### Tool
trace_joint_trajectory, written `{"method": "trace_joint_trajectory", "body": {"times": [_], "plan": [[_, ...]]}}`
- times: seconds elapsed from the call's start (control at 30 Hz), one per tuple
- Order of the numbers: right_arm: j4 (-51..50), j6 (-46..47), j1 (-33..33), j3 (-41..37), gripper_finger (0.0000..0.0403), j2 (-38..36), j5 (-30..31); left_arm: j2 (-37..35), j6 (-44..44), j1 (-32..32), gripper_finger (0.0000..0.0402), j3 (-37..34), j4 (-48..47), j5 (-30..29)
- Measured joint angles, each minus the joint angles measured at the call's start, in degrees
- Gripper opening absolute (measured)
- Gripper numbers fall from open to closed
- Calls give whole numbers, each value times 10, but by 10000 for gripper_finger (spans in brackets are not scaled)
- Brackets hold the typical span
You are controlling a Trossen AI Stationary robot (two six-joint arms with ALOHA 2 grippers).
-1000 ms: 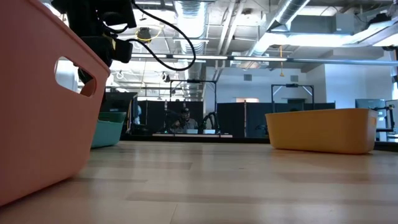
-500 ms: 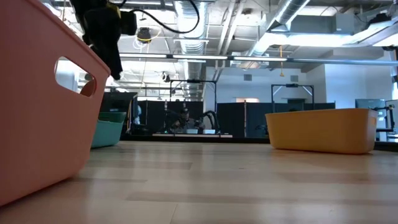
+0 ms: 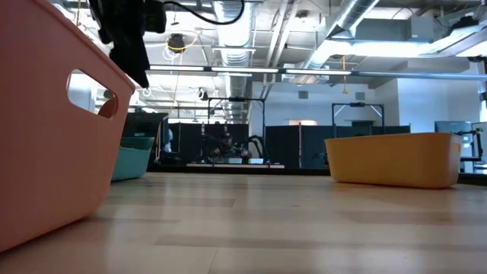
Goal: Sort blocks by size
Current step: Put the thin light green rectangular block into the green bin
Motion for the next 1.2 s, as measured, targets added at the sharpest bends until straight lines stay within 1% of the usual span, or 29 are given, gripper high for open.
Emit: {"method": "trace_joint_trajectory", "body": {"times": [0.07, 0.17, 0.27, 0.43, 0.53, 0.63, 0.7, 0.77, 0.97, 1.03, 1.1, 1.2], "plan": [[17, -11, 0, 0, 256, 16, -5, -4, 0, -11, 271, 0, 2, 1], [19, -7, -4, 0, 256, 38, -36, -8, -4, -28, 271, 0, 5, 1], [29, -9, -9, 2, 256, 50, -43, -9, -5, -44, 271, 0, 5, 1], [-2, -16, -16, 20, 254, 68, -47, -8, -10, -59, 271, 0, 5, -1], [-20, -18, -22, 26, 237, 71, -50, -8, -14, -63, 271, 0, 6, -2], [-25, -23, -26, 27, 200, 71, -50, -8, -16, -68, 271, 0, 17, -1], [-25, -23, -27, 27, 170, 71, -52, -8, -15, -75, 271, 0, 35, 2], [-24, -23, -29, 26, 149, 71, -52, -8, -8, -85, 271, 0, 66, 10], [-15, -23, -47, 33, 149, 72, -61, -8, 32, -127, 271, -1, 182, 29], [-14, -32, -58, 41, 159, 72, -64, -8, 48, -141, 271, -1, 211, 29], [2, -54, -72, 49, 168, 70, -51, -8, 66, -152, 271, -1, 234, 28], [23, -100, -98, 60, 167, 50, -37, -8, 95, -160, 271, -1, 255, 25]]}}
